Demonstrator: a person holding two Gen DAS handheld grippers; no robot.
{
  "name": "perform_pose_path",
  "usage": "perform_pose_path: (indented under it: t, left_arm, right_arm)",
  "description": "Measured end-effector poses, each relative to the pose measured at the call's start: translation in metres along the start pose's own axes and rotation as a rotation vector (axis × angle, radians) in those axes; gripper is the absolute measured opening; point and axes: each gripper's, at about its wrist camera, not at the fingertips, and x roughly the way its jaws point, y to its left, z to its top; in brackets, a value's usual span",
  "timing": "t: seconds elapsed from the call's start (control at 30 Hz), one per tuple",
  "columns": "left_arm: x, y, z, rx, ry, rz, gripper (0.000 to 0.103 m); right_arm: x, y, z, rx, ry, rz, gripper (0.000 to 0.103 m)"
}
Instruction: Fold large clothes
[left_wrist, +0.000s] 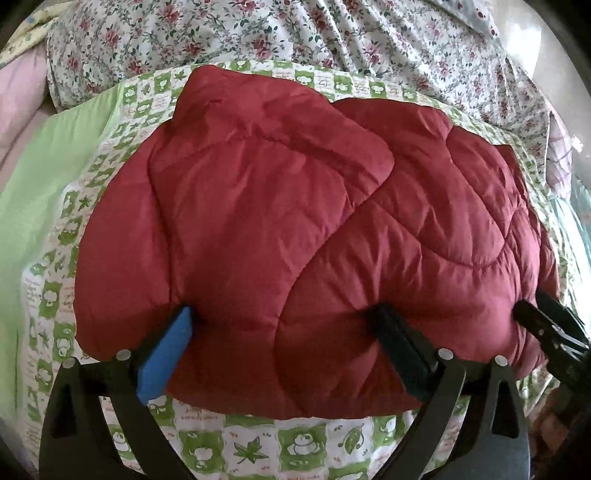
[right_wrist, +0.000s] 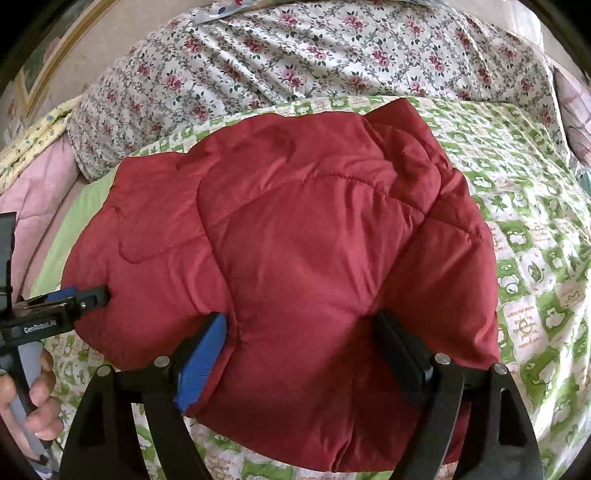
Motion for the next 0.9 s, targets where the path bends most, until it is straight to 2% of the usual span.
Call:
perform_pose_path:
  t: [0.27,0.37,0.6,0.8,0.9]
  left_arm:
    - [0.001,0.001,0.001,0.005,0.003,0.006,0.100]
    - [0.000,0.002,0.001,0.007,0.005,0.006,0.100]
    - [0.001,0.000,0.001,0.006,0.005,0.008,0.100]
    - [-0.003,0.000,0.006,0.003,0.013,0.003,0.100]
    - [-0.014,0.006,0.016,-0.008,-0.021,-0.015,0.100]
  right_arm:
    - [-0.028,0.013,0.015,-0.015,-0.073,0.032,0.084]
    - [-0.019,0.018,0.022,-0.035,-0.055,0.030,0.084]
    - [0.018,0.015,0.023,-0.070,0.000,-0.043,0.087]
    - [0.028,0.007,0.026,-0.056,0.010,-0.042,0.087]
    - [0.030,0.005,0.025,-0.052,0.009,-0.038,0.088]
